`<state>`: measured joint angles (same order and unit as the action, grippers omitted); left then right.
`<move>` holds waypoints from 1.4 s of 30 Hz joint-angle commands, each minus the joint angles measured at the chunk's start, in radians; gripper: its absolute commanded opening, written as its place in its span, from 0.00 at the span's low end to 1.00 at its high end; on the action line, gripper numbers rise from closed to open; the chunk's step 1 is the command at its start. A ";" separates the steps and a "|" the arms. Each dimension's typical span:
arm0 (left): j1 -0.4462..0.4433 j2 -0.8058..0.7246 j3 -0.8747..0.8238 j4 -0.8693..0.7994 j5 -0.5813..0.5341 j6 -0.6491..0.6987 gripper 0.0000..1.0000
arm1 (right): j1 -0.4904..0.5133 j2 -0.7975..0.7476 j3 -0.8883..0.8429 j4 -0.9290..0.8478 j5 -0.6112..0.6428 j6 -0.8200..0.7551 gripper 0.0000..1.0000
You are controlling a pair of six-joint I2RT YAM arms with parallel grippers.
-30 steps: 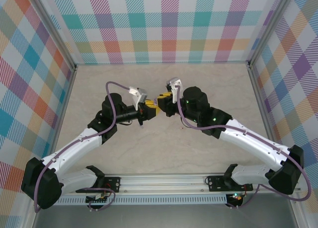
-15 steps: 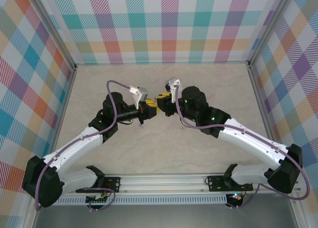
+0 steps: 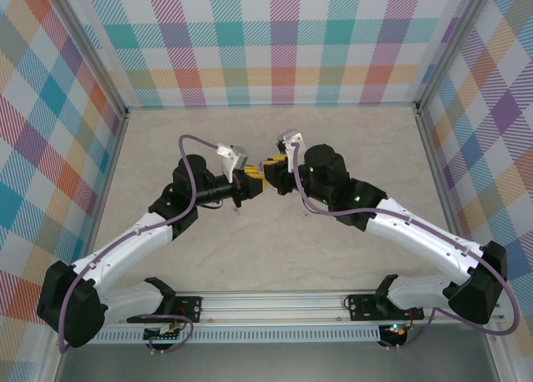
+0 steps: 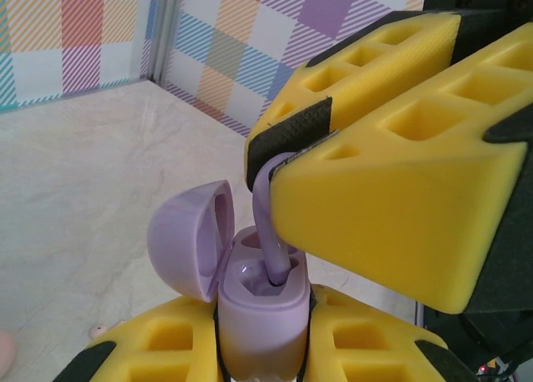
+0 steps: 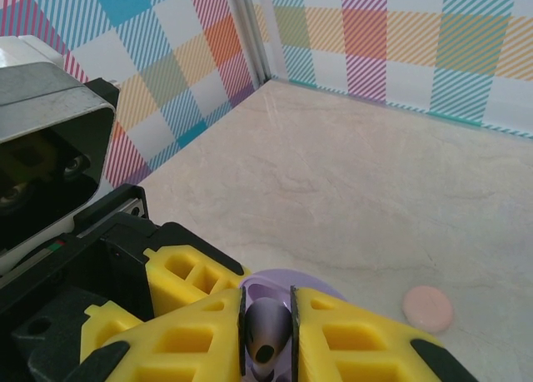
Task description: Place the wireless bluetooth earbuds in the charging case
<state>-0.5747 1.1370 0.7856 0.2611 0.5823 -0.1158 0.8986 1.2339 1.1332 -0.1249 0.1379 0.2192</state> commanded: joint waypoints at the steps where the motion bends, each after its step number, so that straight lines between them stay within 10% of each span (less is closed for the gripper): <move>1: -0.010 -0.010 0.031 0.021 -0.015 -0.011 0.12 | 0.008 0.008 0.028 -0.025 -0.022 -0.015 0.19; 42: -0.011 0.000 0.045 0.021 -0.014 -0.031 0.12 | 0.010 0.027 0.060 -0.073 0.003 0.010 0.16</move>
<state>-0.5747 1.1381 0.7864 0.2535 0.5488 -0.1371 0.9028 1.2572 1.1645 -0.1677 0.1459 0.2230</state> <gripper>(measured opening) 0.213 0.168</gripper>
